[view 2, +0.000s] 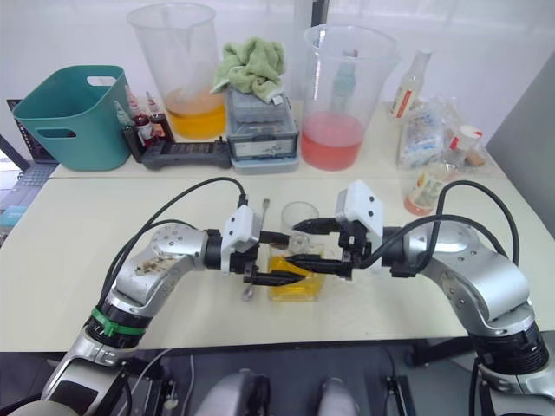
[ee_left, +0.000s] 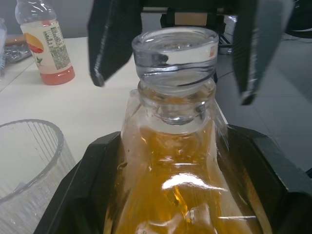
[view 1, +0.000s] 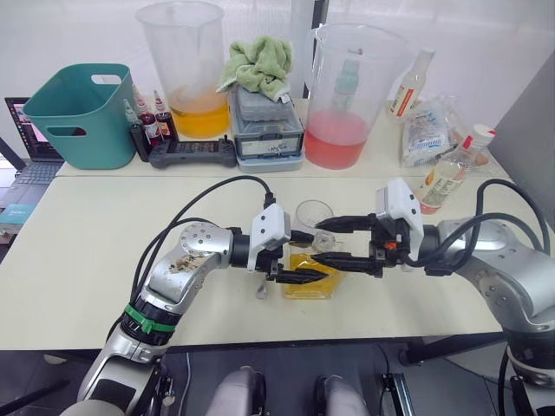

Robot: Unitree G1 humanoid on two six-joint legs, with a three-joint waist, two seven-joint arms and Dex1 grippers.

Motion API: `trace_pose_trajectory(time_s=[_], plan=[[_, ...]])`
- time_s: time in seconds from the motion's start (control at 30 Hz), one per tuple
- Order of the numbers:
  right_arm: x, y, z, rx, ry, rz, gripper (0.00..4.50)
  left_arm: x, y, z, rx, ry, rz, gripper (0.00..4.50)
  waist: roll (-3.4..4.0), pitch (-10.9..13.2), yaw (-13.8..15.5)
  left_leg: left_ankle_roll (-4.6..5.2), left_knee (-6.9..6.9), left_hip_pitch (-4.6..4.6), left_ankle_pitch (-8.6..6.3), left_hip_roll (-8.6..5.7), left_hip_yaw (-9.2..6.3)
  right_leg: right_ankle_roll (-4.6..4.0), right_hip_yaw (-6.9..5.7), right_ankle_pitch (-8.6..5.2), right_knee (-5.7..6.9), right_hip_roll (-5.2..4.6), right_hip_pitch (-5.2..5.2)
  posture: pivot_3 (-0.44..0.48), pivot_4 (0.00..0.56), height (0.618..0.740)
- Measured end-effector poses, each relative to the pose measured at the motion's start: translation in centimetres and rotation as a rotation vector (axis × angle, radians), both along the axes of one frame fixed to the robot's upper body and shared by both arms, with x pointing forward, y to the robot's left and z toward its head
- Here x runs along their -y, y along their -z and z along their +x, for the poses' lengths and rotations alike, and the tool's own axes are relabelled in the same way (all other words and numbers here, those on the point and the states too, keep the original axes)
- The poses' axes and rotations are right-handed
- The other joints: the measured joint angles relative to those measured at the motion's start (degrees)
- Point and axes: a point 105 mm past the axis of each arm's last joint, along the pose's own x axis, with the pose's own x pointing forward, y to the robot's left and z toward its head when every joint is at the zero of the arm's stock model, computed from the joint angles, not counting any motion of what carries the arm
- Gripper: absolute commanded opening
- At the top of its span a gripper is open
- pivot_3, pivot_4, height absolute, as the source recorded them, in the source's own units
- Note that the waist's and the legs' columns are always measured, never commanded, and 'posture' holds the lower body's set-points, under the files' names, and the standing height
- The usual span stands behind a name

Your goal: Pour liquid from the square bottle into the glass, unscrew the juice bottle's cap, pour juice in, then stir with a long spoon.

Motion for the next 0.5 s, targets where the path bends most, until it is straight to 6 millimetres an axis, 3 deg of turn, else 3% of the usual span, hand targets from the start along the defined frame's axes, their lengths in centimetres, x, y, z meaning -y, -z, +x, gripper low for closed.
trace_pose_trajectory(time_s=[0.07, 0.37, 0.5], plan=[[0.0, 0.0, 0.0, -0.001, -0.004, 0.004, 1.07, -0.1, 0.0, 0.0, 0.001, -0.001, 0.001, 2.78, 0.0, 0.0, -0.04, 0.0, 0.0, 0.01, 0.0, 0.0, 0.0, 0.0, 0.0, 0.0, 0.0, 0.0, 0.0, 0.0, 0.15, 0.74], [-0.1, -0.1, -0.1, -0.047, -0.029, 0.052, 1.07, -0.1, 0.1, 0.0, 0.006, -0.007, 0.003, 2.78, 0.0, 0.0, -0.07, -0.01, 0.0, 0.01, 0.01, 0.0, 0.0, 0.0, 0.01, 0.0, 0.0, 0.01, 0.0, 0.0, 0.15, 0.74], [0.0, -1.9, -1.0, -0.046, -0.076, 0.128, 1.07, -0.1, 0.1, 0.0, 0.008, -0.006, 0.004, 2.78, 0.01, 0.0, -0.05, -0.01, 0.0, 0.03, 0.0, 0.01, -0.04, 0.0, 0.0, 0.0, 0.0, 0.0, 0.02, 0.0, 0.15, 0.74]])
